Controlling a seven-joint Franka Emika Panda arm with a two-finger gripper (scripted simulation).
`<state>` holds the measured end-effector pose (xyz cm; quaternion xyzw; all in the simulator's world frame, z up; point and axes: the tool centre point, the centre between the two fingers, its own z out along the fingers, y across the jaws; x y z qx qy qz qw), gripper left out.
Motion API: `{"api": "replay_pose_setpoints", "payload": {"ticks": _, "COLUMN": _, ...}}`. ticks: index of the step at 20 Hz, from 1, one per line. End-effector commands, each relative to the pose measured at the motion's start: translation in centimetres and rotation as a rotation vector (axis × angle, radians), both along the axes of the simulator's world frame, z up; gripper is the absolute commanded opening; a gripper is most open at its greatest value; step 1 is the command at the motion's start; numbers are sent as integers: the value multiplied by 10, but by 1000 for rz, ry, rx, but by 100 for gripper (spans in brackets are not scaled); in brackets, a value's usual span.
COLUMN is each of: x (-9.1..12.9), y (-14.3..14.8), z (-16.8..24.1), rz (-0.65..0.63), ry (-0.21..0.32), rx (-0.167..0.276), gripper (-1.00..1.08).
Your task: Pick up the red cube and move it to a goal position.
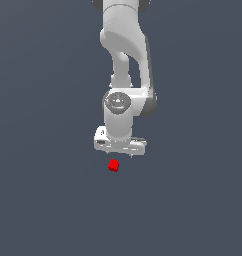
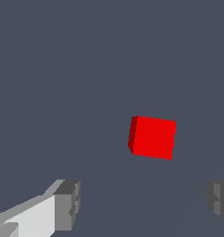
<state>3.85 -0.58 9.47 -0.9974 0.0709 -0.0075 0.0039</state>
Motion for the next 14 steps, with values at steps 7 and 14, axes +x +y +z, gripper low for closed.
{"api": "replay_pose_setpoints", "payload": {"ticks": 7, "x": 17, "y": -19, "z": -55, "rz": -103, "ry": 11, "rx": -5, "gripper": 100}}
{"api": "replay_pose_setpoints", "payload": {"ticks": 14, "x": 23, "y": -27, "z": -75, "rz": -141, "ry": 16, "rx": -6, "gripper": 100}}
